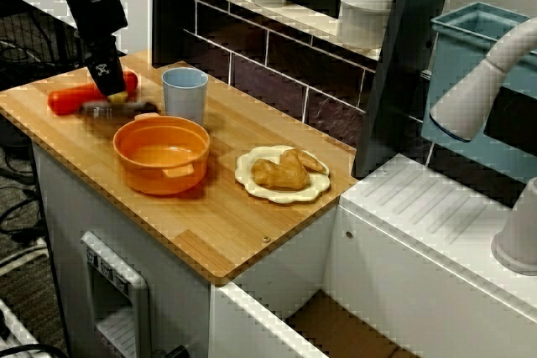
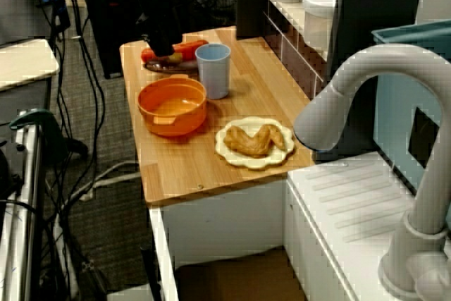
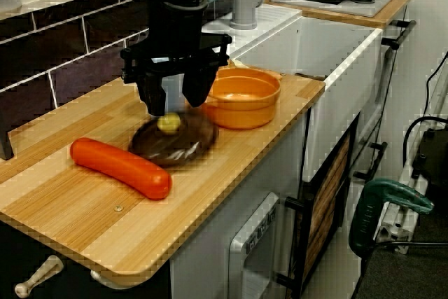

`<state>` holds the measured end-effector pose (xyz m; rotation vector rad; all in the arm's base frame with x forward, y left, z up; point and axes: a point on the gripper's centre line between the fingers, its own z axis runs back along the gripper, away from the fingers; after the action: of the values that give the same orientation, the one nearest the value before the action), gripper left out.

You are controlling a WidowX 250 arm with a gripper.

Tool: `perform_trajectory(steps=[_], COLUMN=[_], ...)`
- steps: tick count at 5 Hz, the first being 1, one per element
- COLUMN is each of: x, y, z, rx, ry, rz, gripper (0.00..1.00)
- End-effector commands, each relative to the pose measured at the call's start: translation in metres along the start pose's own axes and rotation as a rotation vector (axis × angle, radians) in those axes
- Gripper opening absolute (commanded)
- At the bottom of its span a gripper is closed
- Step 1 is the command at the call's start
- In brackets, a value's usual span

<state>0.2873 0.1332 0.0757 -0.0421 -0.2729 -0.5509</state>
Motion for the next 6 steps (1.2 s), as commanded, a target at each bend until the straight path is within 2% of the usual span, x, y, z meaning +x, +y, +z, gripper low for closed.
perform_trajectory(steps=[1,2,3,4,6], x=[-0.006,-0.005,0.010,0.025,0.052], y=[0.008,0.010,-0.005,-0.027,-0.067], z=[0.004,0.009,0.016,0.015,0.013], rx=[0.016,-0.004,-0.023,-0.015,0.058], ry=[0.012,0.010,0.014,0.020,0.014], rz=[-0.008,0.004,-0.034,-0.050,-0.006], gripper=[1.00,1.00,1.00,1.00,1.00])
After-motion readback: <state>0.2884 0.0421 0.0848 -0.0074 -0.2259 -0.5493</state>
